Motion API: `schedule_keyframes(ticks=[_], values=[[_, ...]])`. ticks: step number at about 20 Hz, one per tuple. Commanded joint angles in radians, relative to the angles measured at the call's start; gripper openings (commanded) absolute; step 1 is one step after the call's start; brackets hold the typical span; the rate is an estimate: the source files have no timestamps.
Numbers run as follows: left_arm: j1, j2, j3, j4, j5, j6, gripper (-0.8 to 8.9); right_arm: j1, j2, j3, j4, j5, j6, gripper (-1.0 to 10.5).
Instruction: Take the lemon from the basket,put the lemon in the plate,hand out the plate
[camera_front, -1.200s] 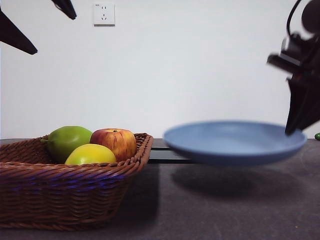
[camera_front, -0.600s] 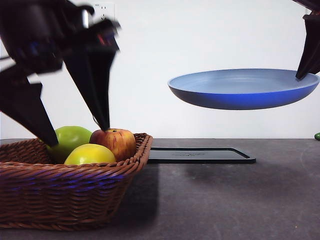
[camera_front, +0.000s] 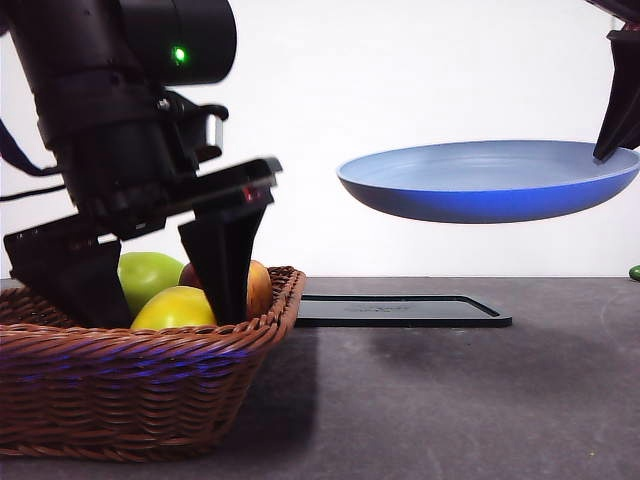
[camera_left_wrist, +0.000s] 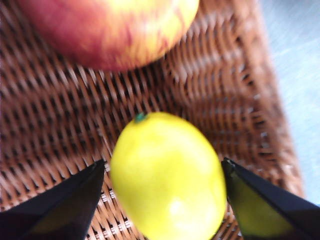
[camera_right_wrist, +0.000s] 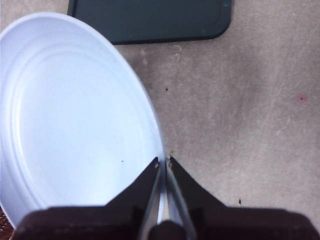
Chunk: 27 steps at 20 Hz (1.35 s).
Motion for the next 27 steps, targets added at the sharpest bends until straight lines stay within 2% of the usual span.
schedule_keyframes(ticks=[1, 2, 4, 6, 9, 13, 15, 18, 21, 27], values=[[-0.011, 0.017, 0.018, -0.001, 0.002, -0.006, 4.00, 0.001, 0.008, 0.022, 0.012, -0.008, -0.005, 0.0], [-0.013, 0.017, 0.018, -0.001, 0.002, -0.006, 3.79, 0.001, 0.008, 0.022, 0.012, -0.008, -0.005, 0.0], [-0.013, 0.016, 0.020, 0.001, 0.003, -0.006, 2.35, 0.001, 0.008, 0.022, 0.013, -0.008, -0.005, 0.0], [-0.013, 0.016, 0.024, 0.002, 0.028, -0.004, 1.67, 0.001, 0.008, 0.022, 0.013, -0.007, -0.005, 0.0], [-0.015, 0.008, 0.085, -0.057, 0.105, 0.018, 1.65, 0.001, 0.008, 0.022, 0.012, -0.007, -0.005, 0.0], [-0.023, -0.030, 0.307, -0.311, 0.104, 0.123, 1.65, 0.001, 0.035, 0.022, 0.012, -0.007, -0.005, 0.0], [-0.036, -0.056, 0.419, -0.380, 0.101, 0.157, 1.65, 0.002, 0.064, 0.022, 0.012, -0.008, -0.004, 0.0], [-0.085, -0.069, 0.534, -0.356, 0.101, 0.157, 1.65, 0.018, 0.112, 0.022, 0.009, -0.013, -0.003, 0.0], [-0.139, -0.067, 0.552, -0.254, 0.101, 0.158, 1.65, 0.059, 0.158, 0.022, 0.008, -0.090, 0.012, 0.0], [-0.199, -0.023, 0.552, -0.234, 0.076, 0.193, 1.65, 0.149, 0.165, 0.022, 0.035, -0.088, 0.050, 0.0]])
